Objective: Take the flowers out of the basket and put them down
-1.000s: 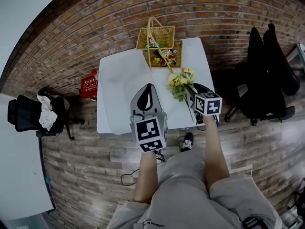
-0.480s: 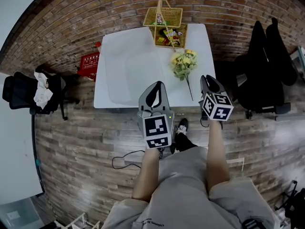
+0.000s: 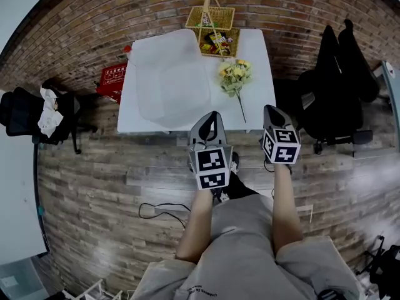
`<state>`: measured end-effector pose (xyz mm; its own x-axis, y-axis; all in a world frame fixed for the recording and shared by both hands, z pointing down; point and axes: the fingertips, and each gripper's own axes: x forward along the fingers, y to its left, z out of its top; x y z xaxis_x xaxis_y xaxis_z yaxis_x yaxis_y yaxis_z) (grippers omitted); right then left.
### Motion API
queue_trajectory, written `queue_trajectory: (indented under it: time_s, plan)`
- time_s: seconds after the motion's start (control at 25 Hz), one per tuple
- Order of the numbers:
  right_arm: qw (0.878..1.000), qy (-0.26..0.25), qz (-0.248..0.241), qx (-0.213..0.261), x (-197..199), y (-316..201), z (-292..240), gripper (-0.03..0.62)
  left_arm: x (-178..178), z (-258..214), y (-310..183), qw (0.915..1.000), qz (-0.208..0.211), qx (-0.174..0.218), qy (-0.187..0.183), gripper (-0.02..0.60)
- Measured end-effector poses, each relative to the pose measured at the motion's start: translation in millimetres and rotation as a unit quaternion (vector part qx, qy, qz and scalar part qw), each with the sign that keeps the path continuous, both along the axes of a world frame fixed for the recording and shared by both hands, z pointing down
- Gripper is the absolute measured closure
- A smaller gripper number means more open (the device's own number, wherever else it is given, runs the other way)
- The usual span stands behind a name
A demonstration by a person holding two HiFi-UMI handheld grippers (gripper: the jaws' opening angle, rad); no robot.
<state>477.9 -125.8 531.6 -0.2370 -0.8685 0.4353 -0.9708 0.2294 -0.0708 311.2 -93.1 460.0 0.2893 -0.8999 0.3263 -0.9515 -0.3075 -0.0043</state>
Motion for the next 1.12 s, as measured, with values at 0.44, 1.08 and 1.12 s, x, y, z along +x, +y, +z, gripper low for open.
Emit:
queue_trajectory:
  time_s: [0.44, 1.08, 1.12]
  plan:
    - [1.000, -0.025, -0.012, -0.014, 4, 22, -10, 0.592, 7, 2, 10, 0.9998, 0.001, -0.005, 0.017, 0.557]
    - [0.997, -0.048, -0.066, -0.007, -25, 38, -26, 0.592, 1, -6, 30, 0.9999, 0.000, 0.001, 0.017, 0.557]
    - [0.996, -0.049, -0.069, -0.008, -26, 41, -25, 0.592, 0, -6, 32, 0.9999, 0.000, 0.002, 0.017, 0.557]
